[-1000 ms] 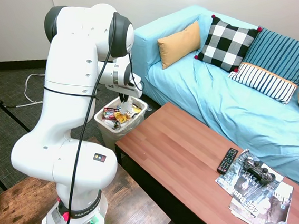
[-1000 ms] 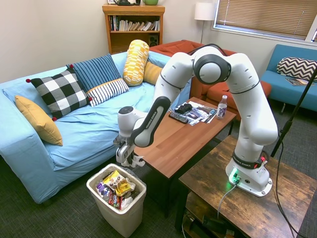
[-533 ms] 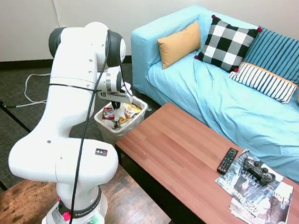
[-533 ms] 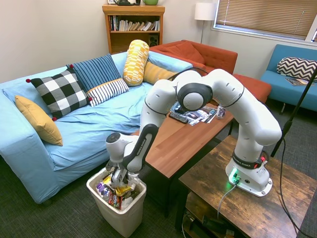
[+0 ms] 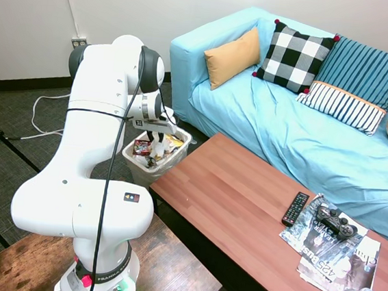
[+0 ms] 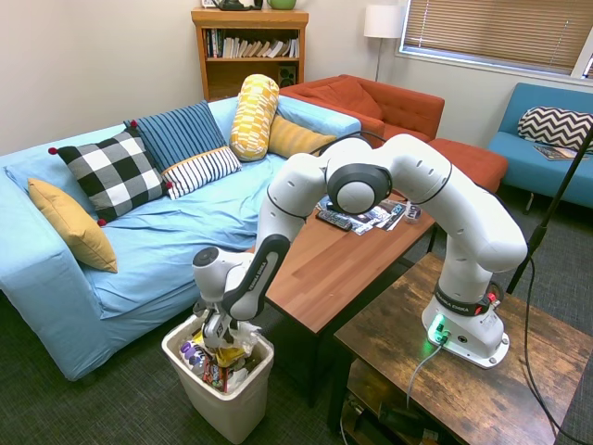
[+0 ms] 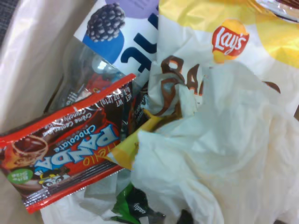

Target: Throw the tissue in the trash bin

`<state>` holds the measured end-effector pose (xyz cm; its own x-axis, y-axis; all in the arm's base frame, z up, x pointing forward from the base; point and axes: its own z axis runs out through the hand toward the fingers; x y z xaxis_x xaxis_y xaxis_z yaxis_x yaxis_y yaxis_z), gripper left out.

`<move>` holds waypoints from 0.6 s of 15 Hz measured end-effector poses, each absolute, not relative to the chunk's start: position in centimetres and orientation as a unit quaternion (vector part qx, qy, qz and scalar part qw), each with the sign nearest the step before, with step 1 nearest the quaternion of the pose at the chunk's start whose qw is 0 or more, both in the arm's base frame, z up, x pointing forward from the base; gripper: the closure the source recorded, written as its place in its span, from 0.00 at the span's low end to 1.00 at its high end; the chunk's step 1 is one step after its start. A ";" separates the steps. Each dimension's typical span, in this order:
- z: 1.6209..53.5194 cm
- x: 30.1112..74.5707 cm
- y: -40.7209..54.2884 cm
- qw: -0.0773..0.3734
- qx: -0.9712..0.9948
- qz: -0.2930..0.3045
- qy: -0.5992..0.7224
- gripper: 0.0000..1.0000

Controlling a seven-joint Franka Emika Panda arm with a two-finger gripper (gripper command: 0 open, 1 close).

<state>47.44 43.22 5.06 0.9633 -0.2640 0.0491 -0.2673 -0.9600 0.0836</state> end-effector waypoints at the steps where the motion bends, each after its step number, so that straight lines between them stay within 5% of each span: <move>1: 5.2 47.4 43.5 0.044 0.990 0.019 -0.133 0.00; 9: 8.6 48.7 44.7 0.036 0.987 0.040 -0.152 0.00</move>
